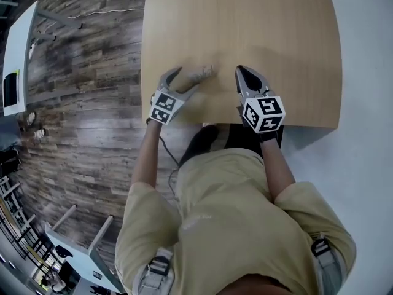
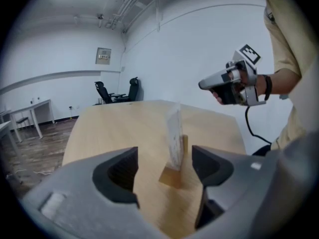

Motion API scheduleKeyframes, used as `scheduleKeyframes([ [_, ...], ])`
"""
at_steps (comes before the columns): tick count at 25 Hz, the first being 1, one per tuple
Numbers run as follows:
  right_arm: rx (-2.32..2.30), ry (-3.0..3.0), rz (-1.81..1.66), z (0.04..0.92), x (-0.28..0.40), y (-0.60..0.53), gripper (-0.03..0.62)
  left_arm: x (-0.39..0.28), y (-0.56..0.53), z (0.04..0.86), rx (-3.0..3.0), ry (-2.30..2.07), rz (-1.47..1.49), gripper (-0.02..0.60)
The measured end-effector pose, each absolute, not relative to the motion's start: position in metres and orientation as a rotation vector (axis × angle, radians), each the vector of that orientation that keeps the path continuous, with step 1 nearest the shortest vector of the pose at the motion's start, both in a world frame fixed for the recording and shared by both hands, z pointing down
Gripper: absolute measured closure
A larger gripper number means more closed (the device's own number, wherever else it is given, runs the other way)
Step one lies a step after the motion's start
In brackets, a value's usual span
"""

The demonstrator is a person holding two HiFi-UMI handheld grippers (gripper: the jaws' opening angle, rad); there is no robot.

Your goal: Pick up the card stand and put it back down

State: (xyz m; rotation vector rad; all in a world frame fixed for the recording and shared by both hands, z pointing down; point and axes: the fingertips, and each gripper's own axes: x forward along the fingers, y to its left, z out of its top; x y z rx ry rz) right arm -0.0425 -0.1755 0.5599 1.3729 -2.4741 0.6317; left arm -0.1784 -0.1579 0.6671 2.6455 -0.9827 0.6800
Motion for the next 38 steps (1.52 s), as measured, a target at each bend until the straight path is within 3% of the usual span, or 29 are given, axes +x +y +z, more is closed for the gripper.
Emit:
scheduleKeyframes([
  [5, 1.364, -2.572, 0.543, 0.513, -0.052, -0.185, 0.589, -0.205, -0.176, 0.583, 2.627, -1.251, 0.446, 0.285],
  [13, 1.364, -2.717, 0.425, 0.443, -0.073, -0.193, 0.589, -0.226, -0.18, 0.453, 2.517, -1.693, 0.116, 0.449],
  [22, 1.394, -2.794, 0.272, 0.392, -0.072, -0.191, 0.589, -0.207, -0.176, 0.393, 2.418, -1.914, 0.007, 0.57],
  [38, 1.596, -2.711, 0.186, 0.373, -0.013, -0.192, 0.591, -0.155, -0.177, 0.373, 2.499, -1.935, 0.039, 0.578],
])
